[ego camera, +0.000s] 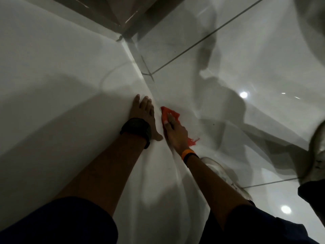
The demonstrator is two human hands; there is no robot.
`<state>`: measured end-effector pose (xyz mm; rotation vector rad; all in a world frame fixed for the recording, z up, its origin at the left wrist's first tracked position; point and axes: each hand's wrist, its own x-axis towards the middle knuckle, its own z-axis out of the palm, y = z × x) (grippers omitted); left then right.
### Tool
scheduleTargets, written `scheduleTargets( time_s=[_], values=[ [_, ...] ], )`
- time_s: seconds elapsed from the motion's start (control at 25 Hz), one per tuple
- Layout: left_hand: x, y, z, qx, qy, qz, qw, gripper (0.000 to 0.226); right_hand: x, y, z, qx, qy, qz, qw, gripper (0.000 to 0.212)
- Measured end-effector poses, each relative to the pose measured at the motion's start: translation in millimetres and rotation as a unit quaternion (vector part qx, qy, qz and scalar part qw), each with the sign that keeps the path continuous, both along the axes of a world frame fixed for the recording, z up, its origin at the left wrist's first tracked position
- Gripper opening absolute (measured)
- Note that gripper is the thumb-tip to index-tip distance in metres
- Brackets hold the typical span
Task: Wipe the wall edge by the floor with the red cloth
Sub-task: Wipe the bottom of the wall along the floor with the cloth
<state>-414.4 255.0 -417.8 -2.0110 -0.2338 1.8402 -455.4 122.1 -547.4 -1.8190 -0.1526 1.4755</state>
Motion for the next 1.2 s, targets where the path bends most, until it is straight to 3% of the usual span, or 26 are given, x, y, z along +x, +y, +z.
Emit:
scheduleTargets(
  time_s=[0.16,0.32,0.44,0.56,0.72,0.92,1.2],
  values=[
    [-10,-17,-10,0.0,0.013,-0.003,1.0,0.126,21,8,-13,0.032,-0.006,0.026,0.999,0.05],
    [-12,-28,-11,0.001,0.028,0.005,1.0,0.129,-19,-53,2,-0.039,0.019,0.018,0.999,0.053],
    [-18,-39,-10,-0.005,0.023,0.004,1.0,0.126,-15,-40,-1,0.009,-0.031,0.048,0.998,0.058],
    [-22,-50,-13,-0.005,0.031,0.009,0.999,0.123,-1,-30,-14,0.032,-0.019,0.035,0.999,0.053],
    [-27,-62,-8,-0.014,0.035,0.015,0.999,0.124,-47,-95,9,-0.045,0.033,-0.01,0.998,0.053],
    [-41,-82,-17,-0.021,0.037,0.007,0.999,0.124,-33,-79,-7,0.039,-0.013,0.02,0.999,0.052],
    [-50,-101,-19,-0.033,0.04,0.015,0.999,0.125,-60,-110,-8,-0.028,0.0,0.049,0.998,0.063]
  ],
)
